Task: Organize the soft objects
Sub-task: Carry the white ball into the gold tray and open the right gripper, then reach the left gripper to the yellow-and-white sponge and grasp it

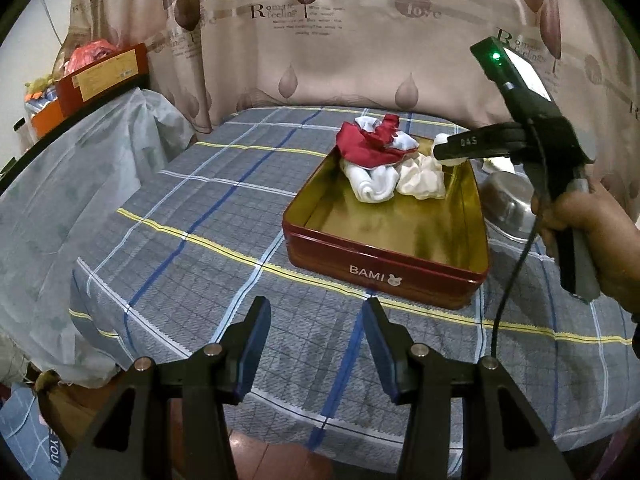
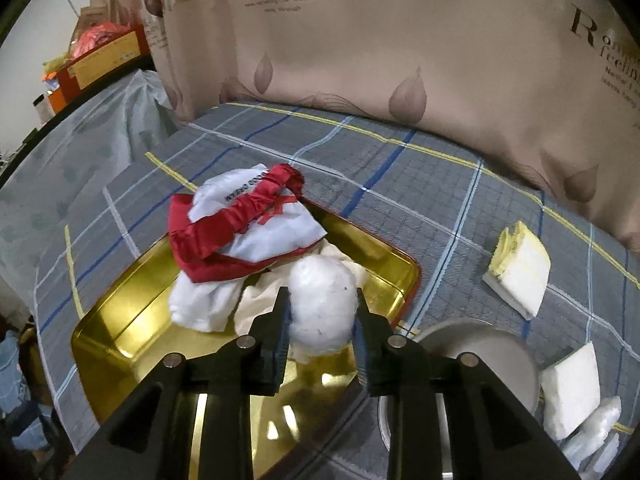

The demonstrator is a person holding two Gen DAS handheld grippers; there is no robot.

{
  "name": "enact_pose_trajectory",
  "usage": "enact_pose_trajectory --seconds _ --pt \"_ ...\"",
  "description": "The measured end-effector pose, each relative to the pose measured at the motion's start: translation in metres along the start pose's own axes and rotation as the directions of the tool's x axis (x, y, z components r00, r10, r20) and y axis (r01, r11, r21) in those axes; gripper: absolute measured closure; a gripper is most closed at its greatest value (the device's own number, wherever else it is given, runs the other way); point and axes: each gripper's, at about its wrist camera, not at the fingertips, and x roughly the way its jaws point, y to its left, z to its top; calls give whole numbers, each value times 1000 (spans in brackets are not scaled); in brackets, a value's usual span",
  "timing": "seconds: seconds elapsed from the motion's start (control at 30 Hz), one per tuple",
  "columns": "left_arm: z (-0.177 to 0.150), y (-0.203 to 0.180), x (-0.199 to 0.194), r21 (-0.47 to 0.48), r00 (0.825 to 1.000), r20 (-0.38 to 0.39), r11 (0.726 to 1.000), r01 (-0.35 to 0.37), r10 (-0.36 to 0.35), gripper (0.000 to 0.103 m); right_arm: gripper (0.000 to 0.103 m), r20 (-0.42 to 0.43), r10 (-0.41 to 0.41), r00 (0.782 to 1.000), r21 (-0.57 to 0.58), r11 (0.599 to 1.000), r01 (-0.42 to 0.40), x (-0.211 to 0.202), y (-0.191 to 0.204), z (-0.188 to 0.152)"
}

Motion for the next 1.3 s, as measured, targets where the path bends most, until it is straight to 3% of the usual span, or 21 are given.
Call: enact_pose_trajectory --seconds 0.07,0.2,0.27,0.43,0.53,0.6,0.63,0.77,0.87,1.0,1.17,1.3 --pt "0 -1 0 5 1000 1 1000 -2 2 54 73 -3 11 1000 11 1000 -11 3 -1 0" --pt "-1 -2 2 12 1000 -7 1000 -7 7 54 45 29 18 999 9 1000 -18 -2 0 -2" --pt "-1 -4 3 17 1000 -11 1000 -10 11 54 39 67 29 997 23 999 -31 -11 -2 -3" --pt "-3 -8 3 39 1000 -5 999 -23 23 54 38 155 38 987 73 996 -49 -48 -13 -10" --pt "-3 -11 2 56 1000 8 998 -30 30 54 31 247 -29 969 121 993 -1 -94 -29 -43" --pt "-4 -12 0 63 999 17 998 -28 27 54 15 282 -116 952 164 984 71 -121 -47 -75" --pt "-5 -12 0 67 999 19 997 -27 25 54 13 287 -162 944 183 977 111 -132 -58 -90" --pt "-10 -21 1 111 1000 12 994 0 -1 54 10 213 -361 908 238 920 310 -164 -113 -157" --pt "-12 -32 -2 159 999 -1 986 47 -48 54 10 106 -523 846 223 842 492 -172 -152 -197" --pt "-4 -52 -19 210 991 13 969 128 -134 54 9 22 -607 794 225 777 588 -169 -191 -230" --pt "39 -98 -32 327 964 11 912 246 -264 54 8 -44 -578 815 306 769 562 -159 -216 -238" --pt "100 -140 -17 345 915 -68 851 396 -399 48 4 -60 -555 830 378 757 533 -164 -231 -245"
